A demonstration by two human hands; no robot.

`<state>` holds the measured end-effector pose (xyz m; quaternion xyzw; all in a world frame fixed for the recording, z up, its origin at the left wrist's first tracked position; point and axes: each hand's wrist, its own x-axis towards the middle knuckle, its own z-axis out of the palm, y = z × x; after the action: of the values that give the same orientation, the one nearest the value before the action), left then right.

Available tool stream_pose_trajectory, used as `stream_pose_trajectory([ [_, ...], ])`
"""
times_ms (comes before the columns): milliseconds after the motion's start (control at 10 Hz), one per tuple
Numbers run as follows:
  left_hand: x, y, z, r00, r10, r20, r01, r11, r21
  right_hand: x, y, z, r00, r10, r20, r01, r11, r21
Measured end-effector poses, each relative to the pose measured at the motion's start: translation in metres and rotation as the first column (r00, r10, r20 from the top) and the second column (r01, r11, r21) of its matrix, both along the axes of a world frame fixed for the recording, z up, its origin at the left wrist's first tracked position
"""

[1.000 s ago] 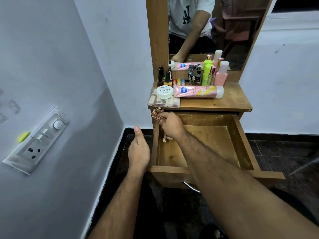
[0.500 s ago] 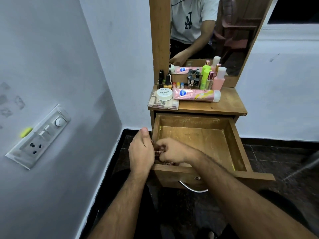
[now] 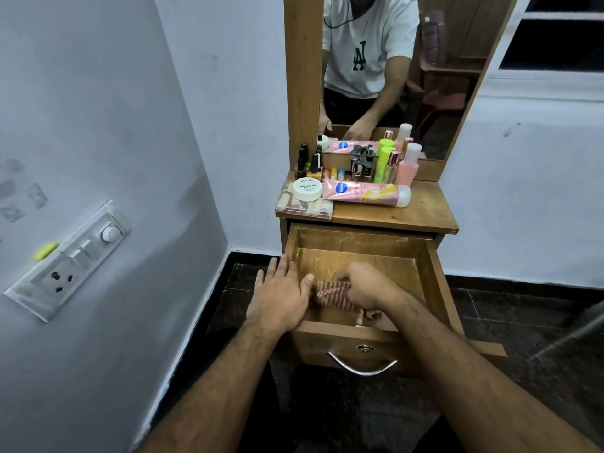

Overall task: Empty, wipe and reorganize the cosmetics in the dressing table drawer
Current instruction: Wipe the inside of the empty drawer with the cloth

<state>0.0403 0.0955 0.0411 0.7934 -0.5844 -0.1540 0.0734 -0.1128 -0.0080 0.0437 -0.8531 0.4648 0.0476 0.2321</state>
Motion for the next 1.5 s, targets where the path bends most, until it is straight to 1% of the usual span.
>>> stream_pose_trajectory([
  [100,0.0,-0.001,-0.002,1.0,0.004,-0.022,-0.003,0.998,0.058,0.007,-0.012,-0.006,0.99,-0.052,0.13,0.096,0.926,-0.365],
  [200,0.001,-0.001,-0.003,1.0,-0.008,-0.016,0.009,0.996,0.087,0.029,-0.025,-0.004,0.992,0.04,0.123,0.032,0.848,-0.529],
  [300,0.002,-0.001,-0.003,1.0,-0.026,-0.007,0.026,0.994,0.103,0.056,-0.034,-0.008,0.994,0.11,-0.022,-0.102,0.809,-0.578],
  [400,0.002,0.0,-0.004,0.999,-0.038,-0.013,0.039,0.991,0.125,0.072,-0.039,-0.023,0.984,0.129,-0.121,-0.175,0.8,-0.575],
  [500,0.002,-0.001,-0.005,0.999,-0.046,-0.018,0.048,0.991,0.124,0.075,-0.043,-0.031,0.979,0.133,-0.157,-0.2,0.791,-0.578],
  [600,0.001,-0.001,-0.004,0.999,-0.047,-0.021,0.049,0.991,0.121,0.074,-0.047,-0.031,0.959,0.157,-0.234,-0.268,0.765,-0.585],
  [700,0.002,0.001,-0.004,0.999,-0.046,-0.012,0.047,0.991,0.124,0.072,-0.045,-0.034,0.924,0.136,-0.358,-0.329,0.761,-0.56],
  [800,0.002,0.003,-0.005,0.999,-0.039,-0.019,0.041,0.992,0.117,0.068,-0.045,-0.033,0.929,0.051,-0.368,-0.267,0.78,-0.566],
  [900,0.002,0.002,-0.004,0.999,-0.038,-0.021,0.04,0.992,0.117,0.047,-0.052,-0.028,0.952,-0.041,-0.304,-0.139,0.826,-0.546],
  [1000,0.001,0.002,-0.005,0.999,-0.04,-0.021,0.042,0.992,0.118,0.017,-0.056,-0.023,0.978,-0.157,-0.136,0.06,0.842,-0.537],
  [1100,0.001,0.002,-0.006,0.999,-0.04,-0.023,0.043,0.992,0.116,0.008,-0.056,-0.023,0.969,-0.244,0.024,0.22,0.824,-0.521],
  [1200,0.001,0.002,-0.005,0.999,-0.038,-0.024,0.04,0.993,0.11,0.015,-0.055,-0.026,0.967,-0.236,0.093,0.25,0.824,-0.508],
  [1300,0.001,0.002,-0.005,0.999,-0.04,-0.025,0.043,0.993,0.112,0.022,-0.055,-0.029,0.982,-0.168,0.083,0.187,0.836,-0.516],
  [1400,0.0,0.002,-0.005,0.999,-0.04,-0.024,0.043,0.993,0.113,0.03,-0.055,-0.028,0.995,-0.087,-0.042,0.053,0.86,-0.507],
  [1500,0.002,0.002,-0.004,0.999,-0.042,-0.033,0.046,0.992,0.115,0.031,-0.053,-0.027,0.993,-0.1,-0.068,0.055,0.871,-0.488],
])
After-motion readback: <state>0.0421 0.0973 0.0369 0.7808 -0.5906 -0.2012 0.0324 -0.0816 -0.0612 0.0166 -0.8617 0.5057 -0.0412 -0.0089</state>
